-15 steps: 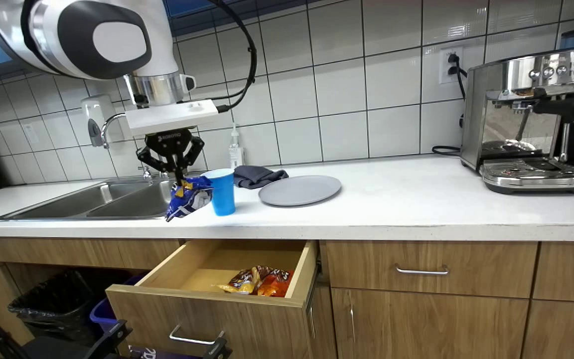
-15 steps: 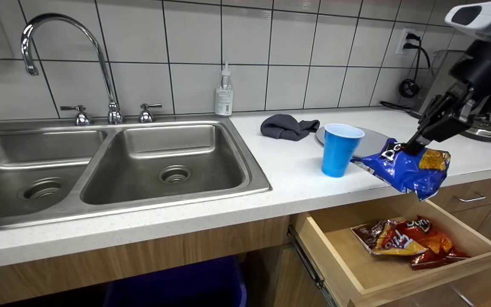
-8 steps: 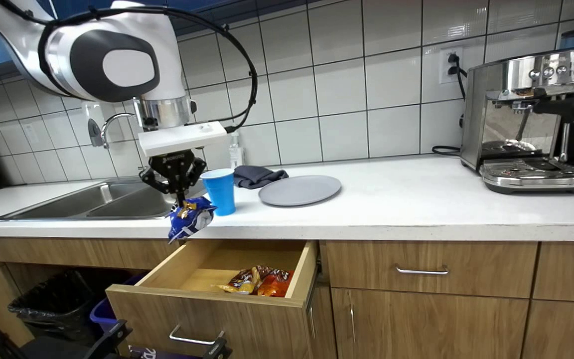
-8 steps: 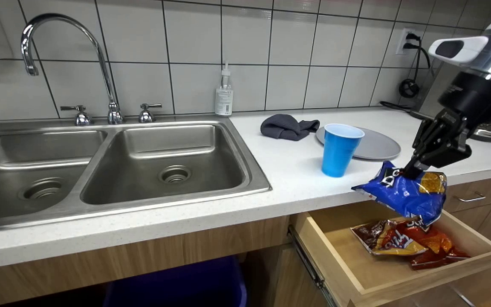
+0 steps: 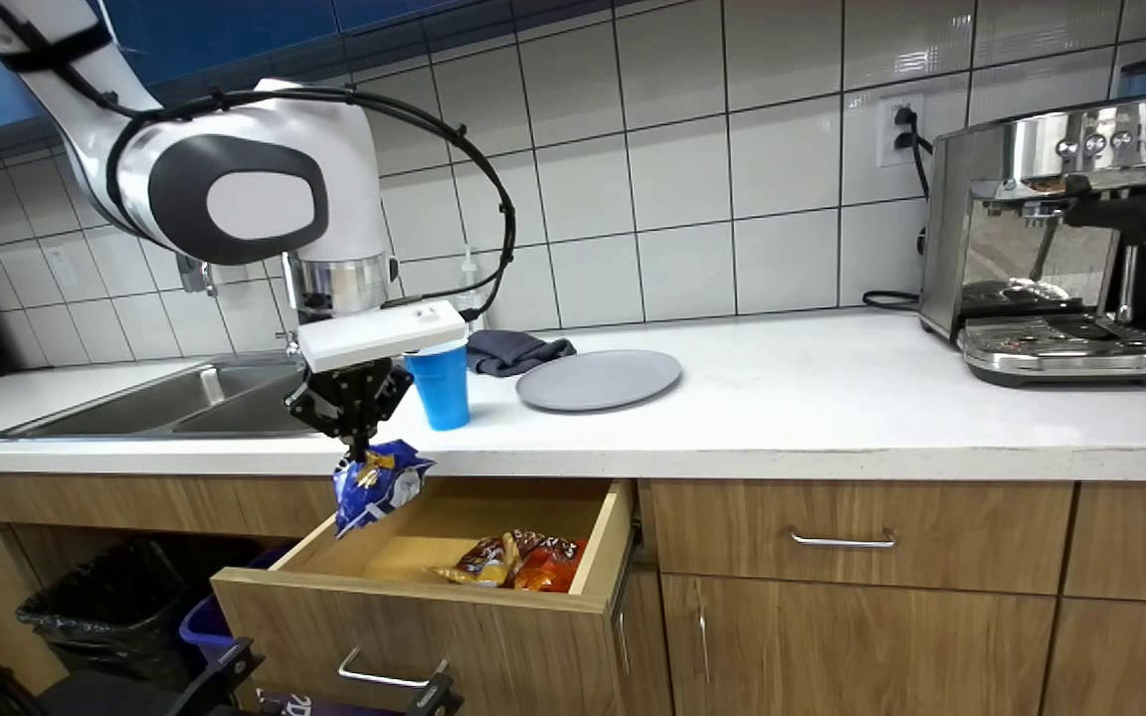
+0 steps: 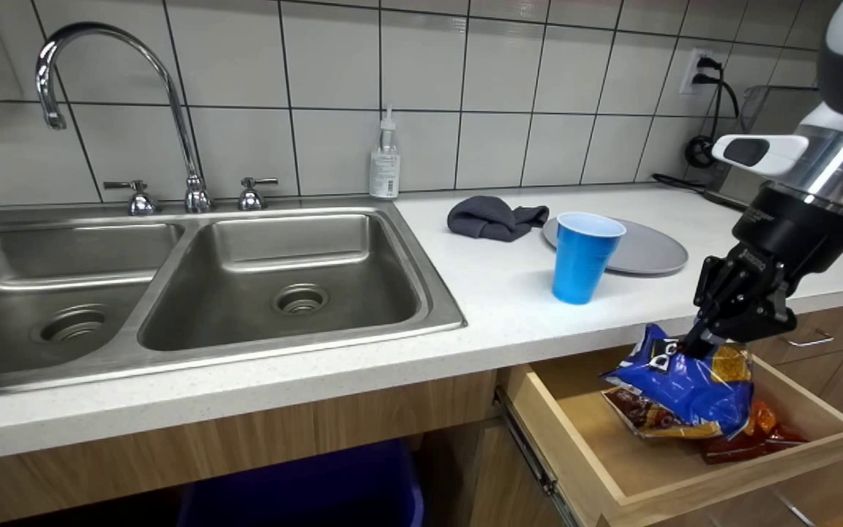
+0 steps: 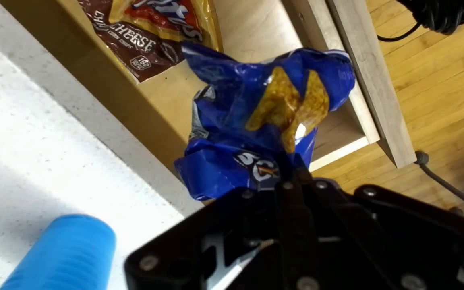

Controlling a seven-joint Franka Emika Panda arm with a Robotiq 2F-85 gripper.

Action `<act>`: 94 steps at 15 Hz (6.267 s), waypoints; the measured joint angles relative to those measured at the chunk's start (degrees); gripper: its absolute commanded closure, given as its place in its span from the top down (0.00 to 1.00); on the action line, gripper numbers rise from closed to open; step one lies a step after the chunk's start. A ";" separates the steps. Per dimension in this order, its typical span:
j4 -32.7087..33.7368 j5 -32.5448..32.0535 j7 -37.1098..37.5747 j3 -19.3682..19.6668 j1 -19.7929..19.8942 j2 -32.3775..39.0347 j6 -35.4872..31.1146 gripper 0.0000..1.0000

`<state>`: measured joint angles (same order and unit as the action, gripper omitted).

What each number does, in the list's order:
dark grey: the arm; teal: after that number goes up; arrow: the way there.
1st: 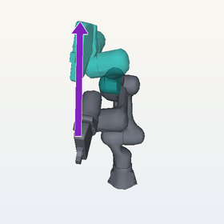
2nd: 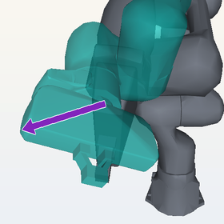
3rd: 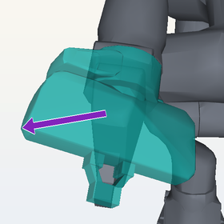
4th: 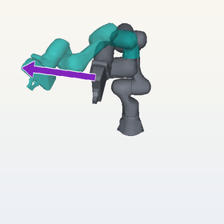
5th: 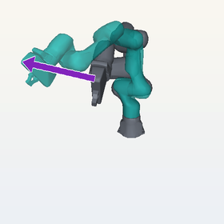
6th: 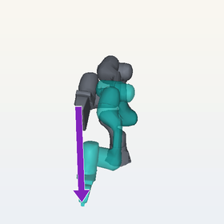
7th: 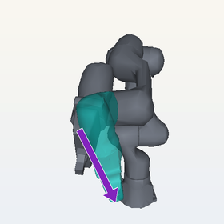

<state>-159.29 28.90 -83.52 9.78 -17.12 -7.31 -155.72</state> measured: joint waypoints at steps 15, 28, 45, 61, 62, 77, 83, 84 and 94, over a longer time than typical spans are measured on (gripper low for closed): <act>6.41 15.27 -12.07 -1.75 -2.71 15.32 -7.39 0.00; 13.22 19.76 -14.60 -4.07 -2.69 24.59 -10.37 0.74; 6.43 18.18 -13.24 -1.51 -2.71 18.23 -9.97 1.00; 1.00 7.72 3.52 2.67 -4.07 13.72 -10.13 1.00; 0.99 7.72 3.52 2.67 -4.07 13.77 -10.13 1.00; 0.33 3.60 18.80 7.39 -5.02 13.57 -6.25 1.00; 0.36 -2.51 26.47 10.10 -6.49 13.54 -1.67 1.00; 0.36 -4.37 28.26 10.67 -6.94 13.54 -1.09 1.00; 0.52 -21.84 45.90 -3.08 7.10 9.96 12.09 1.00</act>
<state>-158.77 7.06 -37.62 6.70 -10.03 2.65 -143.62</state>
